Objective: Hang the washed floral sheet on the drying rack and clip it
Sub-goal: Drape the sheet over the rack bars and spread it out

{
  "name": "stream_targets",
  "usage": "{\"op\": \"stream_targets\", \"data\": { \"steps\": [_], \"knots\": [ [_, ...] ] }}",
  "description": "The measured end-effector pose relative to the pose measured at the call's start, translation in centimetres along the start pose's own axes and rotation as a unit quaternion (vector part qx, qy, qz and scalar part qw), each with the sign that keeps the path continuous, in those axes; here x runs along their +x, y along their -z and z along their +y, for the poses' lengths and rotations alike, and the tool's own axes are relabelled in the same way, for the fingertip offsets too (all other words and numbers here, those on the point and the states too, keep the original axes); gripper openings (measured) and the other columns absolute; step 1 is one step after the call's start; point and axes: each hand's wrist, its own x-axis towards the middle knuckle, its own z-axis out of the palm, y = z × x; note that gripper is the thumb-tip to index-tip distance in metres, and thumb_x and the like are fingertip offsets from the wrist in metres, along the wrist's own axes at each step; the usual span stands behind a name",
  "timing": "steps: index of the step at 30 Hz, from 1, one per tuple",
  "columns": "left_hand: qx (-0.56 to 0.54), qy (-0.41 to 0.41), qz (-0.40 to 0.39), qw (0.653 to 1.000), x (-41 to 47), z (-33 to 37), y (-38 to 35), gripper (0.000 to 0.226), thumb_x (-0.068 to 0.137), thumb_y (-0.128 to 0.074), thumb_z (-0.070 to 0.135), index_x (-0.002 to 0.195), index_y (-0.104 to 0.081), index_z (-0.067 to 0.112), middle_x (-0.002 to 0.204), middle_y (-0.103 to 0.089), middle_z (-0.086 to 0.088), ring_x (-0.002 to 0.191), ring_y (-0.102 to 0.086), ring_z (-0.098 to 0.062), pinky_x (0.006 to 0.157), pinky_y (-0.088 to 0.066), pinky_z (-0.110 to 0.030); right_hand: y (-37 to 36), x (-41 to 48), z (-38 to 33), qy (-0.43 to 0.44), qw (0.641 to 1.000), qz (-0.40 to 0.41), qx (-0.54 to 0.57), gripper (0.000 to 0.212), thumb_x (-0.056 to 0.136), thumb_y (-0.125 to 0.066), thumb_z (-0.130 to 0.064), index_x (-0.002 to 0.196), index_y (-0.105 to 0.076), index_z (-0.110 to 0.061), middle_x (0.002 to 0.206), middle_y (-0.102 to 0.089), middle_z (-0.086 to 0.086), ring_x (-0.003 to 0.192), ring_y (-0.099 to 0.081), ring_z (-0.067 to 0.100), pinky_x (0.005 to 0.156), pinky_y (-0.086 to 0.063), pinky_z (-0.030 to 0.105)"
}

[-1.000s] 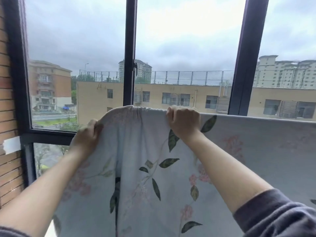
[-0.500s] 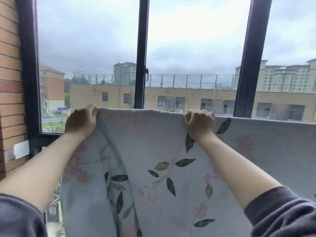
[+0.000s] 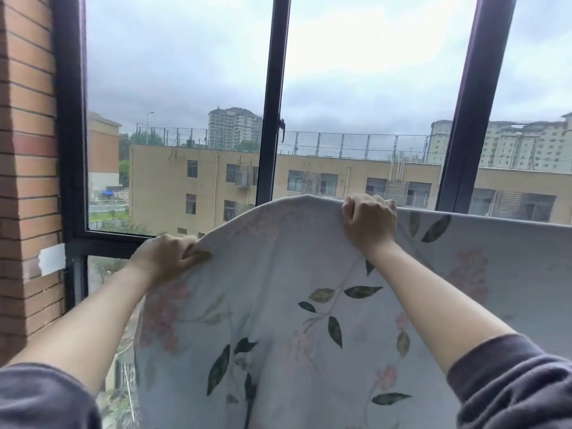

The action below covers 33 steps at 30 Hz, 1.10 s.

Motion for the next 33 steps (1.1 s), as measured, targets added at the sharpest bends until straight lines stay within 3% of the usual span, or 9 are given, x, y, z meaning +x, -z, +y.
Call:
{"op": "stream_targets", "data": {
  "steps": [3, 6, 8, 11, 13, 18, 24, 28, 33],
  "knots": [
    [0.036, 0.082, 0.044, 0.995, -0.3, -1.4, -0.2, 0.038, 0.094, -0.043, 0.051, 0.085, -0.061, 0.019, 0.081, -0.066, -0.008, 0.079, -0.063, -0.031, 0.06, -0.036, -0.031, 0.1, -0.1, 0.6, 0.005, 1.0, 0.004, 0.0, 0.042, 0.092, -0.025, -0.035, 0.076, -0.058, -0.015, 0.079, -0.064, 0.006, 0.08, -0.056, 0.027, 0.081, -0.032, 0.039],
    [-0.073, 0.124, 0.21, 0.967, 0.9, -2.6, 1.8, 0.031, 0.096, -0.047, 0.031, 0.084, -0.059, 0.005, 0.081, -0.061, -0.022, 0.071, -0.059, -0.039, 0.057, -0.035, -0.033, 0.0, -0.2, 0.3, 0.01, 1.0, 0.008, -0.001, 0.041, 0.092, -0.024, -0.036, 0.073, -0.054, -0.017, 0.076, -0.062, 0.005, 0.077, -0.056, 0.026, 0.079, -0.032, 0.038],
    [-0.169, 0.141, 0.219, 0.951, 1.9, -2.5, 3.2, 0.029, 0.098, -0.045, 0.025, 0.086, -0.058, 0.002, 0.094, -0.058, -0.027, 0.085, -0.057, -0.044, 0.065, -0.036, -0.037, -0.1, -0.1, 0.0, 0.009, 1.0, 0.009, -0.001, 0.042, 0.092, -0.023, -0.037, 0.072, -0.053, -0.017, 0.077, -0.063, 0.005, 0.077, -0.056, 0.027, 0.08, -0.033, 0.039],
    [-0.291, 0.314, 0.042, 0.903, 1.9, -3.3, 2.4, 0.054, 0.101, -0.029, 0.044, 0.122, -0.056, 0.003, 0.129, -0.052, -0.026, 0.119, -0.049, -0.041, 0.093, -0.039, -0.041, -0.2, -0.1, -0.5, 0.004, 1.0, 0.004, -0.001, 0.041, 0.095, -0.027, -0.034, 0.075, -0.057, -0.015, 0.081, -0.064, 0.007, 0.081, -0.056, 0.028, 0.081, -0.031, 0.039],
    [-0.367, 0.427, -0.152, 0.812, -0.1, -3.7, 1.0, 0.079, 0.092, -0.019, 0.066, 0.126, -0.052, 0.002, 0.128, -0.054, -0.024, 0.114, -0.055, -0.038, 0.095, -0.046, -0.043, -0.2, -0.1, -0.4, 0.0, 1.0, -0.001, -0.001, 0.037, 0.097, -0.032, -0.03, 0.079, -0.059, -0.013, 0.084, -0.064, 0.008, 0.085, -0.056, 0.028, 0.083, -0.03, 0.039],
    [-0.367, 0.415, -0.423, 0.717, -4.1, -2.7, -2.5, 0.098, 0.079, -0.009, 0.082, 0.132, -0.044, 0.006, 0.113, -0.066, -0.02, 0.1, -0.065, -0.034, 0.091, -0.051, -0.045, -0.1, 0.0, -0.5, -0.006, 1.0, 0.006, -0.001, 0.042, 0.095, -0.027, -0.031, 0.081, -0.062, -0.012, 0.086, -0.065, 0.009, 0.086, -0.055, 0.028, 0.084, -0.03, 0.039],
    [-0.364, 0.374, -0.47, 0.711, -4.6, 0.2, -5.7, 0.1, 0.075, -0.015, 0.087, 0.126, -0.051, 0.009, 0.113, -0.067, -0.015, 0.105, -0.064, -0.03, 0.097, -0.045, -0.049, -0.1, -0.2, -1.1, -0.01, 1.0, 0.004, 0.008, 0.04, 0.095, -0.026, -0.031, 0.08, -0.059, -0.012, 0.084, -0.062, 0.009, 0.083, -0.052, 0.027, 0.082, -0.03, 0.039],
    [-0.417, 0.398, -0.394, 0.716, -5.4, 0.9, -8.2, 0.088, 0.068, -0.04, 0.087, 0.112, -0.065, 0.014, 0.102, -0.072, -0.009, 0.093, -0.068, -0.026, 0.084, -0.053, -0.043, 0.0, -0.8, -2.2, 0.019, 0.999, -0.007, 0.024, 0.022, 0.093, -0.034, -0.028, 0.077, -0.046, -0.02, 0.085, -0.058, 0.006, 0.084, -0.049, 0.025, 0.084, -0.028, 0.039],
    [-0.562, 0.476, -0.308, 0.603, -5.1, -0.9, -8.1, 0.053, 0.084, -0.064, 0.048, 0.105, -0.067, 0.0, 0.094, -0.072, -0.017, 0.082, -0.069, -0.028, 0.087, -0.054, -0.038, -0.5, -1.0, -4.5, 0.062, 0.998, -0.025, 0.01, 0.026, 0.096, -0.035, -0.033, 0.099, -0.053, -0.014, 0.099, -0.06, 0.007, 0.094, -0.052, 0.026, 0.092, -0.031, 0.043]
  ]
}}
